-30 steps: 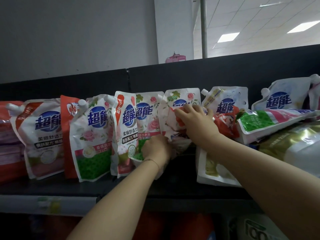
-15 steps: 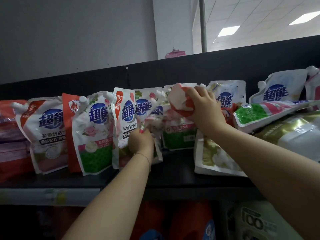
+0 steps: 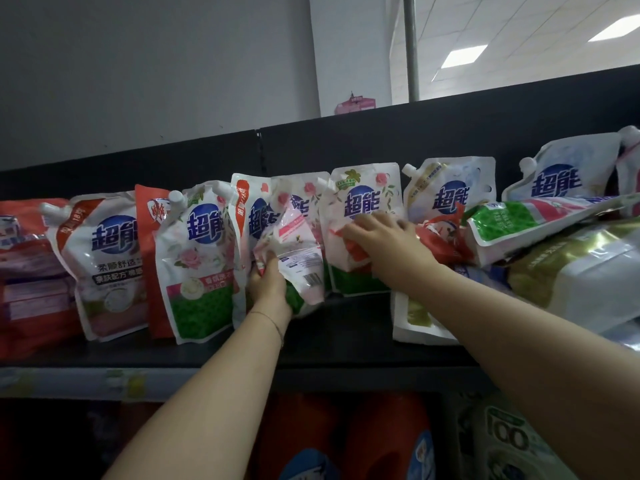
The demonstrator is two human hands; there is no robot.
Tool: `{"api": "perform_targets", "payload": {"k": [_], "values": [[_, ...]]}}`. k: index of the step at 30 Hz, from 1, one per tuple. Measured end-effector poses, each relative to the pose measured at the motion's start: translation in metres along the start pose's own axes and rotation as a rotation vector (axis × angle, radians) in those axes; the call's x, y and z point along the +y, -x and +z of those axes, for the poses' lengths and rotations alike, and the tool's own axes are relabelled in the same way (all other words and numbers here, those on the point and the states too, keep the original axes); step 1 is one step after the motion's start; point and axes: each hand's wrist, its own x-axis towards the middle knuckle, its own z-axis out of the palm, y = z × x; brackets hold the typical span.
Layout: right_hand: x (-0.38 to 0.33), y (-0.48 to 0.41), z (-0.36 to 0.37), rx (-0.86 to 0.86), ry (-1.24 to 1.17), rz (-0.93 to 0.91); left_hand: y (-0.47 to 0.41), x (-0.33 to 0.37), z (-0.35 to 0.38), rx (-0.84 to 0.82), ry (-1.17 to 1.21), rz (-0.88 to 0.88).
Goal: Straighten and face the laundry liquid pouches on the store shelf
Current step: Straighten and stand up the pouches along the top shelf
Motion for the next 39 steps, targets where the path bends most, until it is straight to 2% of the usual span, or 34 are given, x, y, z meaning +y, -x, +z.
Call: {"api": "perform_targets", "payload": {"k": [7,10,13,16,19,21,24,27,31,34,36,39], "values": [[-0.025,-0.002,0.012,-0.405,0.128,-0.158,0.000,0.000,-0.025,-0.299,-0.300,0.212],[-0.036,-0.003,0.014,-0.491,0.124,-0.131,0.003,-0.001,-0.032,-0.388,-0.426,0.353],[-0.049,-0.010,0.010,-0.531,-0.078,0.044,0.010,-0.003,-0.035,-0.390,-0.592,0.502],[-0.069,-0.014,0.016,-0.535,-0.133,0.169,0.024,0.001,-0.041,-0.241,-0.715,0.626],[-0.089,-0.016,0.025,-0.445,-0.189,0.257,0.036,0.001,-0.046,-0.176,-0.827,0.725],[-0.094,-0.019,0.022,-0.367,-0.275,0.209,0.039,0.000,-0.051,-0.164,-0.853,0.762],[-0.087,-0.020,0.011,-0.352,-0.283,0.104,0.040,0.000,-0.060,-0.100,-0.886,0.786],[-0.071,-0.016,0.004,-0.282,-0.241,0.138,0.048,-0.002,-0.064,-0.088,-0.951,0.947],[-0.047,-0.004,-0.003,-0.113,-0.160,0.259,0.062,-0.007,-0.050,-0.061,-1.154,1.212],[-0.026,0.012,-0.012,0.020,-0.078,0.321,0.074,-0.010,-0.030,-0.167,-1.191,1.360],[-0.013,0.024,-0.019,0.072,-0.019,0.346,0.083,-0.014,-0.015,-0.348,-1.255,1.319],[0.005,0.039,-0.027,0.036,0.044,0.439,0.089,-0.021,0.006,-0.541,-1.300,1.013]]}}
